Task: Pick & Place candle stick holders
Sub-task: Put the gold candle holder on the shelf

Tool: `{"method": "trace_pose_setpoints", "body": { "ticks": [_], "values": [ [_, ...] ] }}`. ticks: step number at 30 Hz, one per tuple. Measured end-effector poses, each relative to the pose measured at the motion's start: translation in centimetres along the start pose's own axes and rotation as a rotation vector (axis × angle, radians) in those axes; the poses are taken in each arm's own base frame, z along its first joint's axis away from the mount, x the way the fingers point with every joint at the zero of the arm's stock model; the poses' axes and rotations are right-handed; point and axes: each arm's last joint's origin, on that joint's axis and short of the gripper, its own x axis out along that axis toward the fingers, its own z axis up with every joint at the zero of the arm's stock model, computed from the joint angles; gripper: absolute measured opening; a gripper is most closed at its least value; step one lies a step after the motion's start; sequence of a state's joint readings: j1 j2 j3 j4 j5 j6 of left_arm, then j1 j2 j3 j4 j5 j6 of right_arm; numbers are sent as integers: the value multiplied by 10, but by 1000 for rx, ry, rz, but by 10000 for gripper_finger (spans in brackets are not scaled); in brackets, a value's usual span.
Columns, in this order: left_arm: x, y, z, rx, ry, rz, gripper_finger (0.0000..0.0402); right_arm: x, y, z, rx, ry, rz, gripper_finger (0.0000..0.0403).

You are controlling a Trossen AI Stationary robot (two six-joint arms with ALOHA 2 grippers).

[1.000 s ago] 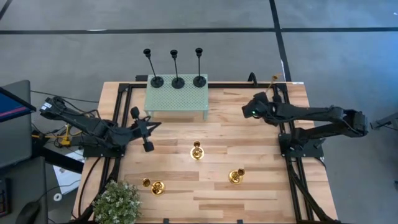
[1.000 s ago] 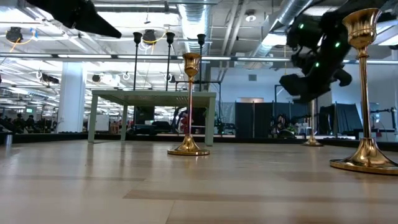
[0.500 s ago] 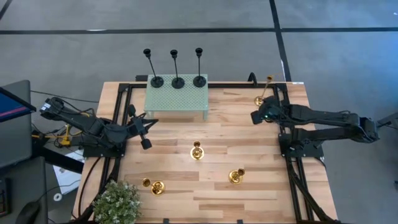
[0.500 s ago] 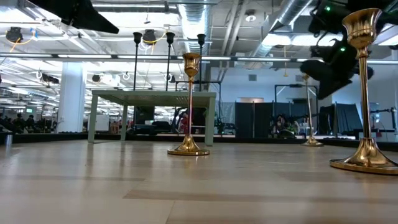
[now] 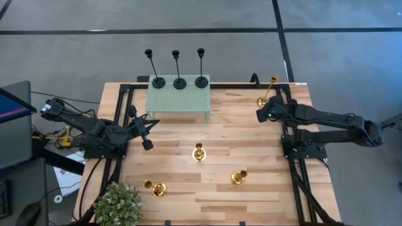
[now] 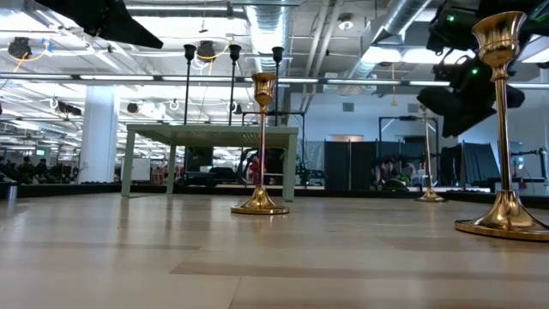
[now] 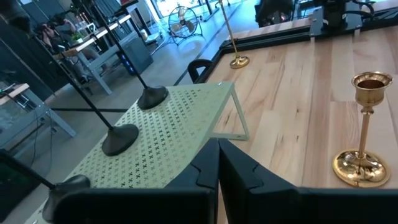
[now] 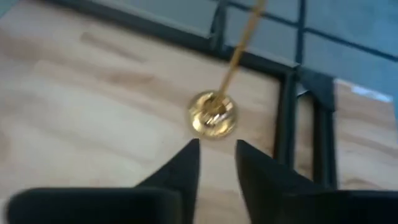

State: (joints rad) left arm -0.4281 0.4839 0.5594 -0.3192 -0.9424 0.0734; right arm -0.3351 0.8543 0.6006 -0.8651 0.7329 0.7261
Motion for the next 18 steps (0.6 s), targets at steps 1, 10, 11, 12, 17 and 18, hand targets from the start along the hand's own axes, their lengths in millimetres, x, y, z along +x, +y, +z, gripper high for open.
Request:
{"method": "trace_pose_setpoints", "body": {
  "ticks": [1,10,11,12,17,18],
  "values": [
    [0,0,0,2,1,0,5,1,-1,2,13,-16,-17,113],
    [0,0,-1,6,5,0,5,9,-3,18,126,-121,-65,276],
    [0,0,-1,8,6,0,5,10,-2,20,132,-130,-68,286],
    [0,0,-1,9,7,-1,5,13,-2,23,135,-136,-70,293],
    [0,0,-1,7,11,-1,4,29,0,30,152,-129,-117,305],
    [0,0,-2,6,11,-1,4,33,1,31,154,-122,-130,305]
  ]
}}
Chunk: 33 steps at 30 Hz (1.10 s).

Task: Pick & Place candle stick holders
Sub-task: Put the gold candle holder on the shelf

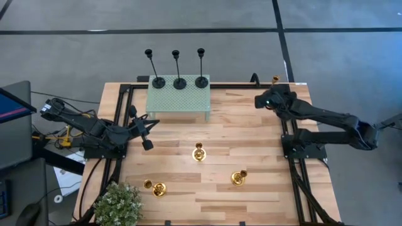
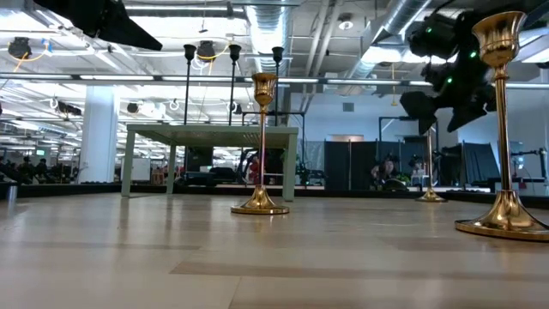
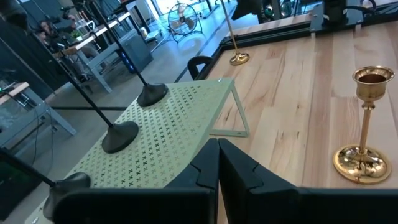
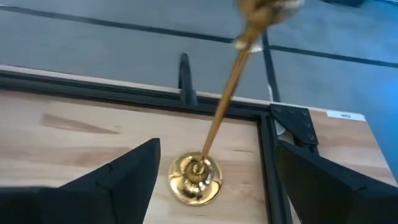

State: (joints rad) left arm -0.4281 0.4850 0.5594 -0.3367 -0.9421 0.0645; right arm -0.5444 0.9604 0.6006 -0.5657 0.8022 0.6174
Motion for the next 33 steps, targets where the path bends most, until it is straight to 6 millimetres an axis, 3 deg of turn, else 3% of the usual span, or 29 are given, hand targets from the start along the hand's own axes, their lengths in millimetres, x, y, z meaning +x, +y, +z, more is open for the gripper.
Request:
{"method": "trace_pose_setpoints", "body": {
  "ticks": [13,18,24,33],
  "values": [
    [0,0,-1,-14,4,0,5,53,10,6,3,24,-136,305],
    [0,0,-1,-8,9,-1,4,66,8,3,-6,51,-177,291],
    [0,0,-1,-7,10,-1,4,70,8,2,-26,61,-193,230],
    [0,0,-2,-7,13,-1,5,68,8,-2,-37,85,-197,73]
  ]
}}
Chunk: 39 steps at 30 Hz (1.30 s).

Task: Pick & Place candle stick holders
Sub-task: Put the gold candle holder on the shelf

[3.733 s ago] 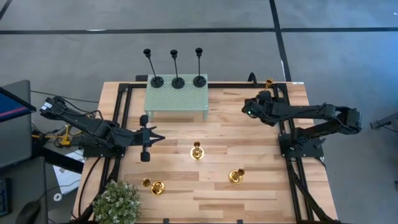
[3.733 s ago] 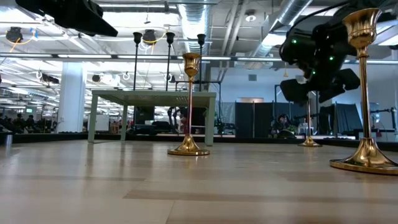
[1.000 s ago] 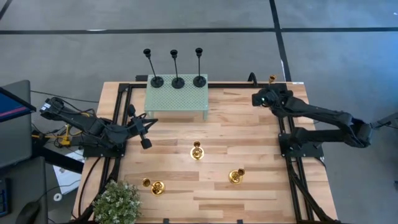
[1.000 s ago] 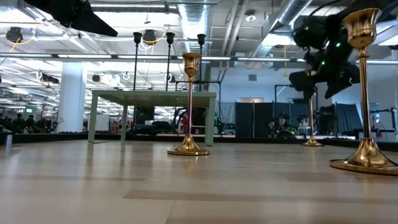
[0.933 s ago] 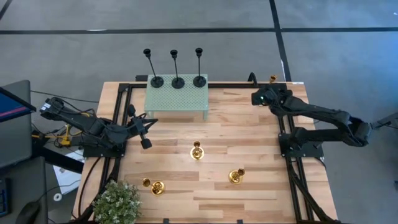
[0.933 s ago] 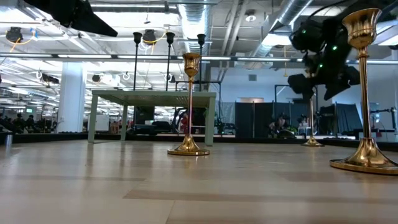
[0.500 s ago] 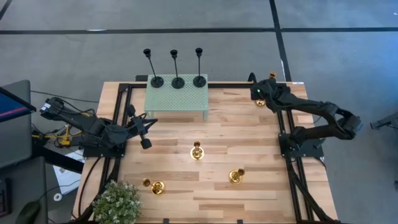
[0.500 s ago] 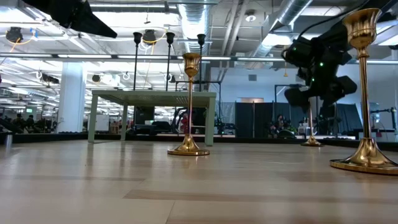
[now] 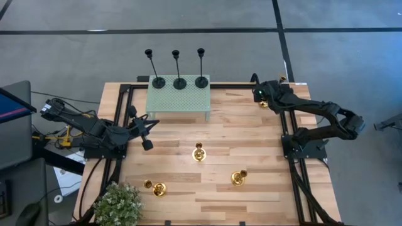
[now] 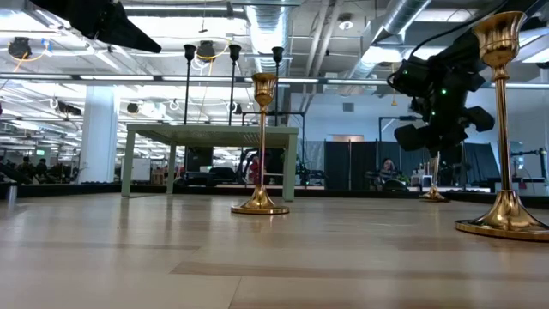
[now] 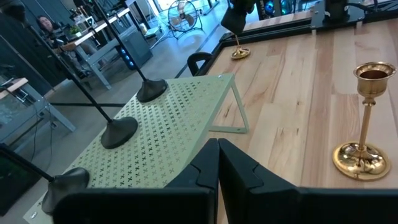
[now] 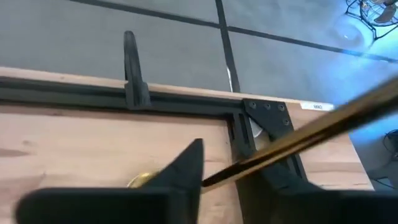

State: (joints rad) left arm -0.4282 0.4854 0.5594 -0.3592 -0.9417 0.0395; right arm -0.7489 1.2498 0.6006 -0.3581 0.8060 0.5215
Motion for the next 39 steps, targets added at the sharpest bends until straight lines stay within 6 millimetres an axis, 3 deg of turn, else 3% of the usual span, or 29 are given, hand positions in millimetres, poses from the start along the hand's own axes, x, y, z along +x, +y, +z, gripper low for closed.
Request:
{"method": "trace_pose_setpoints", "body": {
  "ticks": [5,14,27,39],
  "values": [
    [0,0,0,0,0,0,4,-7,4,-5,-50,4,12,10],
    [0,0,0,0,0,0,4,-36,7,-11,-111,-26,137,7],
    [-2,7,-1,16,5,132,5,-100,-21,-2,-95,-186,520,2],
    [-32,47,-2,-57,-131,111,5,-124,-24,-9,-121,-243,664,1]
  ]
}}
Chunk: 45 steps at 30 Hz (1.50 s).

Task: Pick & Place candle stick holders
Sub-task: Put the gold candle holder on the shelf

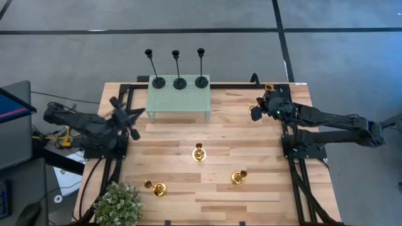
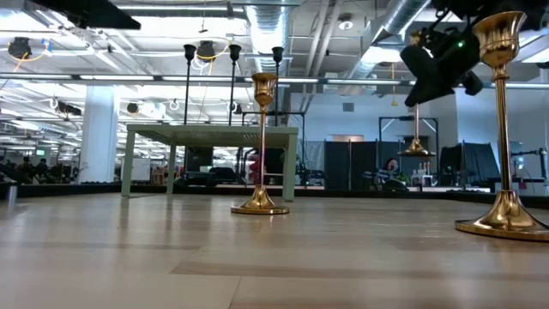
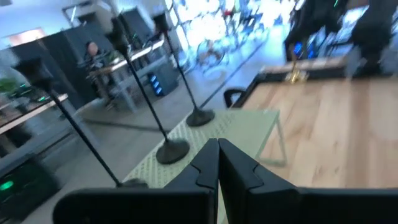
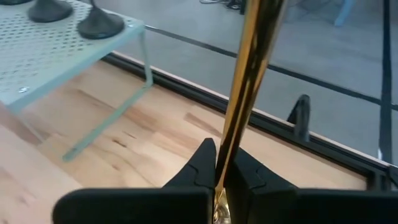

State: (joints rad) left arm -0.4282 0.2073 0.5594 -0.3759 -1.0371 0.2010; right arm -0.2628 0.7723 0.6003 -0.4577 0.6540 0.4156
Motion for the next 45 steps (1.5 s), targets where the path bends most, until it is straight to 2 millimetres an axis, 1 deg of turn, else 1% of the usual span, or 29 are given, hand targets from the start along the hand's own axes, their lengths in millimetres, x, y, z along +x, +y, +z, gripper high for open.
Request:
{"method": "trace_pose_setpoints", "body": {
  "ticks": [4,7,11,15,18,22,27,31,36,41,45],
  "values": [
    [-11,17,-1,-68,-75,-63,5,-3,5,1,-2,-16,35,1],
    [-17,25,-3,-107,-117,-109,5,-4,8,3,6,-42,62,1],
    [-19,28,-4,-120,-132,-127,5,-7,13,5,19,-63,110,1],
    [-19,26,-4,-114,-127,-131,5,-10,20,10,32,-94,232,1],
    [-17,24,-3,-105,-119,-133,5,-12,28,18,39,-139,326,1],
    [-13,17,-2,-99,-95,-140,5,-15,42,38,-18,-163,384,1],
    [-6,6,-1,-89,-54,-148,5,-10,71,64,-117,-146,488,1],
    [-2,-2,0,-49,-26,-142,5,1,97,84,-212,-100,571,1],
    [0,-4,0,-37,-15,-127,5,15,123,114,-299,-89,649,1],
    [0,-4,0,-38,-15,-124,5,31,141,139,-348,-81,726,1],
    [0,-4,0,-38,-15,-125,6,43,150,151,-368,-52,726,1]
  ]
}}
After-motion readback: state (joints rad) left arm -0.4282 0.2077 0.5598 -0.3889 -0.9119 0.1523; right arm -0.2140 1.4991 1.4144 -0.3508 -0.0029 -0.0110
